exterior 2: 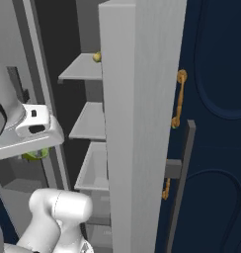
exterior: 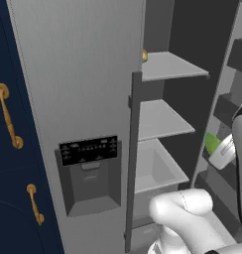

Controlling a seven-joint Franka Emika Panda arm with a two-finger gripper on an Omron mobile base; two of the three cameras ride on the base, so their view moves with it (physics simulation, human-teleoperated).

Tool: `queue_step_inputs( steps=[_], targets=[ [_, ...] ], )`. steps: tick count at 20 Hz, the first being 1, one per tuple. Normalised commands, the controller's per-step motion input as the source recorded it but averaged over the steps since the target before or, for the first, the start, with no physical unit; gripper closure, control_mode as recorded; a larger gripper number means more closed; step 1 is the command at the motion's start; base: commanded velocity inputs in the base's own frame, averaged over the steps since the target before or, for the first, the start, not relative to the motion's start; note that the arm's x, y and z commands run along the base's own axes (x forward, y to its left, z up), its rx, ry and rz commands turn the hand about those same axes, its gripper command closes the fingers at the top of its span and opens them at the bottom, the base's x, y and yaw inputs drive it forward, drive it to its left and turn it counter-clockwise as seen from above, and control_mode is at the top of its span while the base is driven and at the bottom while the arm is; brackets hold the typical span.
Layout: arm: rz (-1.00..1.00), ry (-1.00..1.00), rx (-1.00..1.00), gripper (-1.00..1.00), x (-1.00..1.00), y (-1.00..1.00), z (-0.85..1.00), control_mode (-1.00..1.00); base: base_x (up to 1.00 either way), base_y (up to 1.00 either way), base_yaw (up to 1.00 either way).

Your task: Grab a lemon wedge from the fridge and one ice cube from the ice bowl, and put them in the glass of lemonade.

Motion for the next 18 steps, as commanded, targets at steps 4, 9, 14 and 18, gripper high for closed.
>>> queue_step_inputs(
  steps=[4, 9, 14, 18],
  targets=[
    [0.00, 0.00, 0.00, 1.00, 0.00, 0.00, 0.00, 1.00, -1.00, 0.45, 0.10],
    [0.00, 0.00, 0.00, 1.00, 0.00, 0.00, 0.00, 1.00, -0.73, 0.86, 0.36],
    [0.00, 0.00, 0.00, 1.00, 0.00, 0.00, 0.00, 1.00, 0.09, 0.89, 0.69],
    [0.00, 0.00, 0.00, 1.00, 0.00, 0.00, 0.00, 1.00, 0.11, 0.47, 0.72]
  ],
)
